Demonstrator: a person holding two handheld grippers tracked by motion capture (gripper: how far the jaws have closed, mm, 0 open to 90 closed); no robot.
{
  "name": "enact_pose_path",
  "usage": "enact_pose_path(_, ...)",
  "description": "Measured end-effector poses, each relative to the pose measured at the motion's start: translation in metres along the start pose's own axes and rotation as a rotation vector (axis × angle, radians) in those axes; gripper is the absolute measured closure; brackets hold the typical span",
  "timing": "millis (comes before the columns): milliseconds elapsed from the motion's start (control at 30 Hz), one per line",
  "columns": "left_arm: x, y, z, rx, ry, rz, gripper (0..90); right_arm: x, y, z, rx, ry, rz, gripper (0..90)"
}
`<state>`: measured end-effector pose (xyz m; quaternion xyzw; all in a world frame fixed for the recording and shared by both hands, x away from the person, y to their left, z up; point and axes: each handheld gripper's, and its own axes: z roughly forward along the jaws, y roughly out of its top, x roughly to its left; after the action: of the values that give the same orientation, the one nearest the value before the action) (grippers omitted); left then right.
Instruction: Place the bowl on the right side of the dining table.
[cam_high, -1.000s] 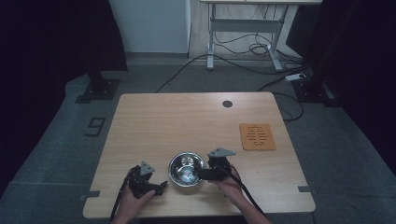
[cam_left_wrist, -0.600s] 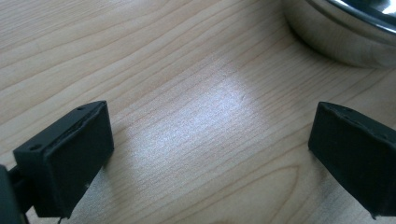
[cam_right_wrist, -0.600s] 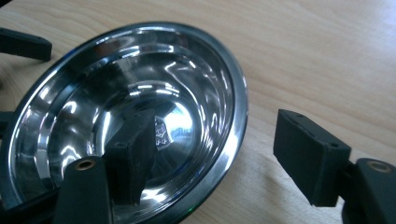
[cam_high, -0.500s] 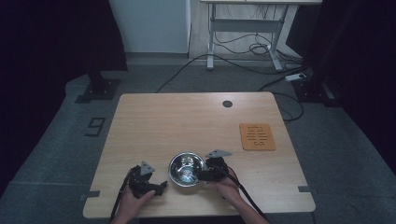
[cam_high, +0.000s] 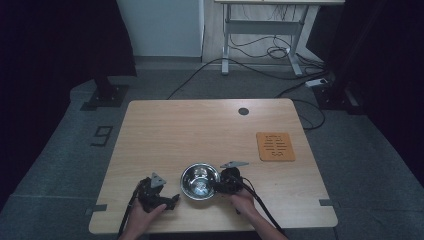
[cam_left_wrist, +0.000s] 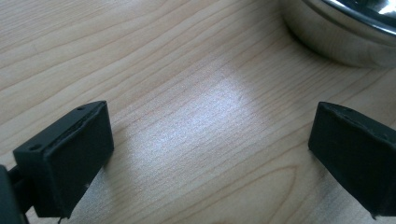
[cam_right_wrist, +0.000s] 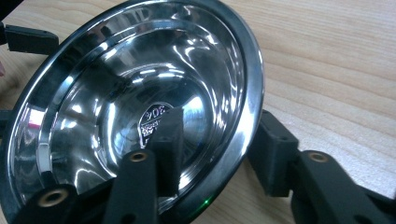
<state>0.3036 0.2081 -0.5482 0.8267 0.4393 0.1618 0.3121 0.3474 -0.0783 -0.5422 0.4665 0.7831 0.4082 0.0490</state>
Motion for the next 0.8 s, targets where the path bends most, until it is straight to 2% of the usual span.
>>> enact_pose_path(33,0.0,0.0,0.0,0.0,0.0,0.0,0.0,0.0,0.0,0.0,0.004,0.013,0.009,63.9)
enact_pose_path(100,0.0,0.0,0.0,0.0,0.0,0.0,0.0,0.0,0.0,0.0,0.006,0.018,0.012,65.4)
enact_pose_path(167,0.0,0.0,0.0,0.0,0.0,0.003,0.0,-0.001,0.001,0.0,0.008,0.034,0.027,71.9)
enact_pose_path(233,0.0,0.0,0.0,0.0,-0.001,0.002,0.0,-0.001,0.001,0.0,0.007,0.036,0.033,74.0)
enact_pose_path(267,0.0,0.0,0.0,0.0,-0.001,0.001,0.0,-0.004,0.002,0.0,0.011,0.045,0.06,81.0)
enact_pose_path(400,-0.001,0.0,0.0,0.0,-0.002,0.002,0.0,-0.009,0.001,-0.001,0.011,0.067,0.093,86.0)
enact_pose_path(800,-0.001,0.001,0.001,0.0,-0.004,0.004,0.0,-0.012,0.004,-0.007,-0.012,0.108,0.103,86.4)
